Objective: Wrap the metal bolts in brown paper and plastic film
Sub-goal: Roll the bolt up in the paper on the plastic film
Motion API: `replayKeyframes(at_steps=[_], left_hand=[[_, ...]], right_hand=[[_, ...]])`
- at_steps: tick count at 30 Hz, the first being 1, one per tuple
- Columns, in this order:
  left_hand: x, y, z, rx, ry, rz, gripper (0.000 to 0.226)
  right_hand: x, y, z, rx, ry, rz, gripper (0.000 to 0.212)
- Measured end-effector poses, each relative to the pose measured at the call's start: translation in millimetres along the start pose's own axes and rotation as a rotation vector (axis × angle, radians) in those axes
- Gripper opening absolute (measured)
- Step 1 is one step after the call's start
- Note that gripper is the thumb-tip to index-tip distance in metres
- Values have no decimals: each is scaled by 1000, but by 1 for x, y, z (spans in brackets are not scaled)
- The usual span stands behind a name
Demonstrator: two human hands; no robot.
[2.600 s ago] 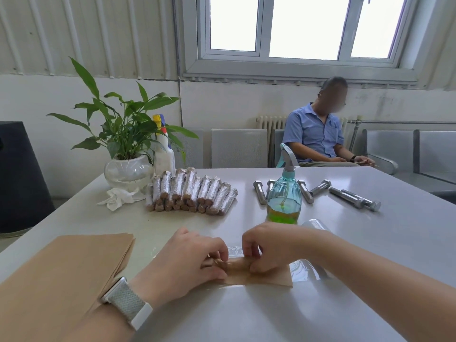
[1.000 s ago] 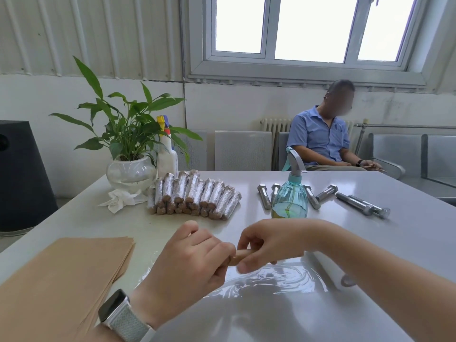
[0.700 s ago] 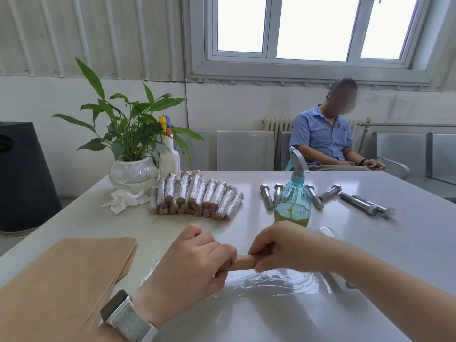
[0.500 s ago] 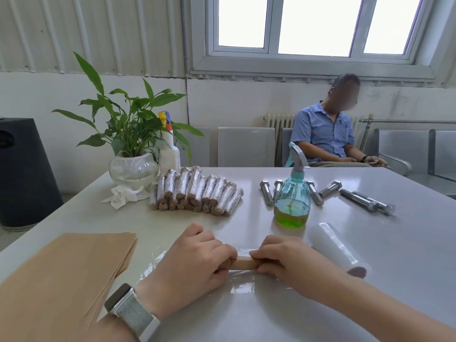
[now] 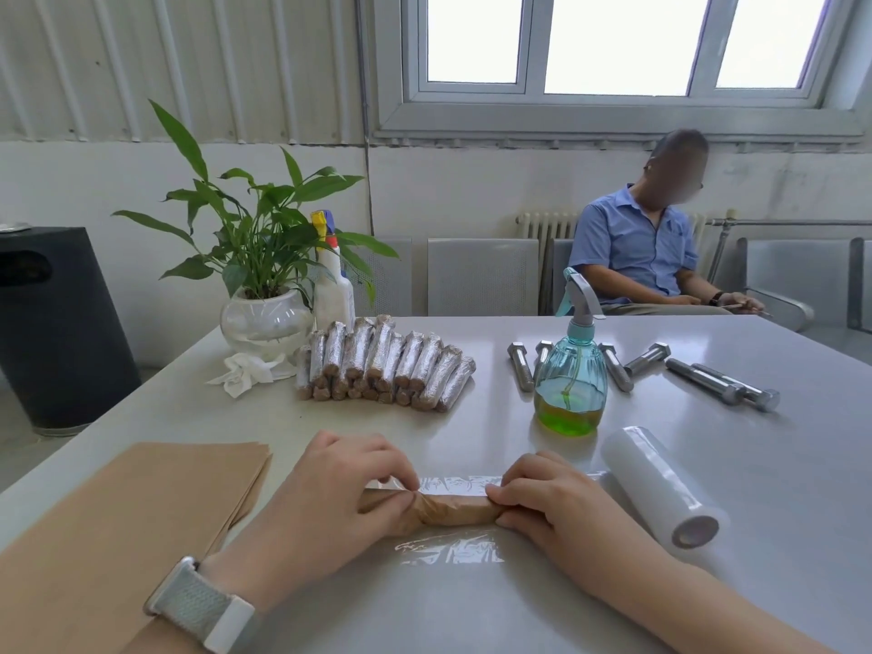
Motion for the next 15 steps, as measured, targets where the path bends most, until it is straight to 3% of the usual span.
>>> replayKeyframes(at_steps=[6, 11, 15], left_hand=[[11, 6, -6, 8, 123, 77, 10], [11, -3, -4, 128, 94, 88, 3], [13, -5, -5, 143, 105, 70, 10]], right_hand=[[-1, 0, 0, -12, -48, 53, 14], [-2, -2, 1, -6, -74, 71, 13], [-1, -1, 0, 2, -78, 87, 12]])
Point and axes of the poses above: each hand's wrist, its own z-axis towards the middle knuckle, its own y-axis out of the back of the hand, x = y × z, the point moved 3 cm from there along z, towards the middle knuckle, and after that the axes turned 13 degrees about x, right-handed, at the moved point
